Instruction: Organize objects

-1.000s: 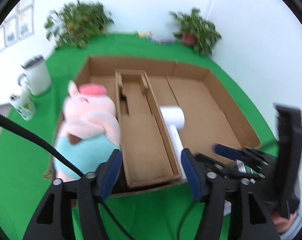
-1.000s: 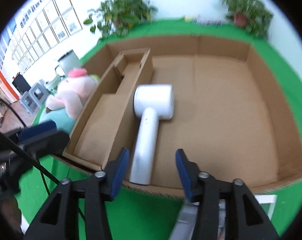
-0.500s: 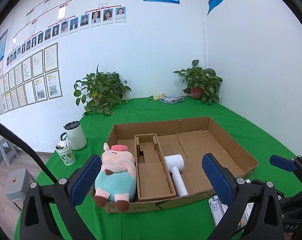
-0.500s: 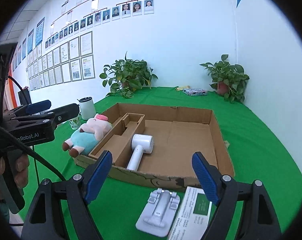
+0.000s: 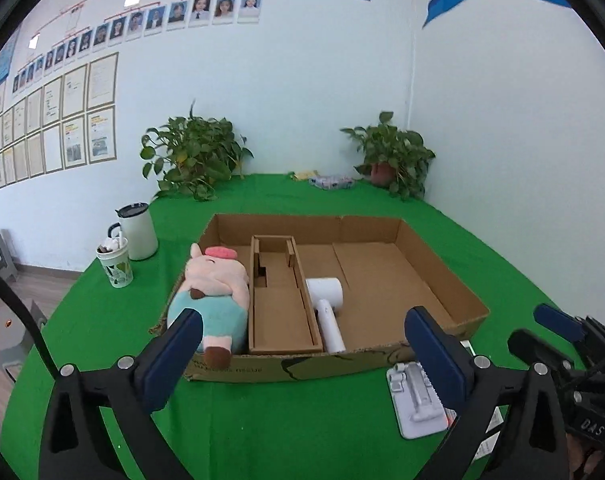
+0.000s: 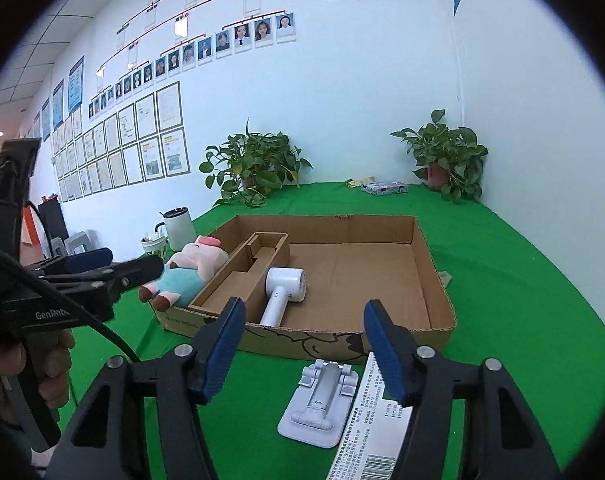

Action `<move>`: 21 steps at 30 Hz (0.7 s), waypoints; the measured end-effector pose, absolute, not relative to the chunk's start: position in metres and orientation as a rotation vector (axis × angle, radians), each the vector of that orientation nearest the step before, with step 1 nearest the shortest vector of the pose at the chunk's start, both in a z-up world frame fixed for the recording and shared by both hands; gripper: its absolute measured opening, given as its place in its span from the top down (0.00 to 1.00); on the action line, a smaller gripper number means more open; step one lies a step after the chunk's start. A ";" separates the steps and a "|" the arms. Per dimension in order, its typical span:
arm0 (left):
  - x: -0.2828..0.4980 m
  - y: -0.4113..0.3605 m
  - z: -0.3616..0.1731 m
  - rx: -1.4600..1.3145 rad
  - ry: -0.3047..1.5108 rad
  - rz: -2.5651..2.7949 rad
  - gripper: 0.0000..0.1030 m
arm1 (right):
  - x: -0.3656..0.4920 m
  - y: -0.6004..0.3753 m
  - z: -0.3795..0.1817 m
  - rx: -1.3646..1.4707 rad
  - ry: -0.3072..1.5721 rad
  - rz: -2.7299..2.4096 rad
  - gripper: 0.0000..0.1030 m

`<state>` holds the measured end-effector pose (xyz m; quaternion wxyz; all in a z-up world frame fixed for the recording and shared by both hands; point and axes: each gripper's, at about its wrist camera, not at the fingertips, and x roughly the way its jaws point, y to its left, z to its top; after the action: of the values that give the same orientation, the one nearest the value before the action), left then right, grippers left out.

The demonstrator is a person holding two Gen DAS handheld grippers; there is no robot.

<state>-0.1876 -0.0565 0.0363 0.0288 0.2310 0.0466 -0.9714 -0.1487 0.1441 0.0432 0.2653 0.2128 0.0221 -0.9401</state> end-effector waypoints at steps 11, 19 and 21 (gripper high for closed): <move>-0.184 -0.072 0.021 0.813 0.134 -2.963 0.01 | -0.140 0.135 0.010 0.731 0.041 -2.343 0.18; -0.193 -0.076 -0.009 0.948 0.140 -2.949 0.01 | -0.129 0.099 -0.047 0.906 0.145 -2.168 0.18; -0.194 -0.076 -0.015 0.973 0.132 -2.944 0.01 | -0.133 0.102 -0.056 0.946 0.166 -2.184 0.18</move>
<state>-0.1941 -0.0755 -0.0154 0.0191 0.3134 0.0425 -0.9485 -0.1333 0.1017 -0.0562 0.3688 0.3686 0.0647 -0.8508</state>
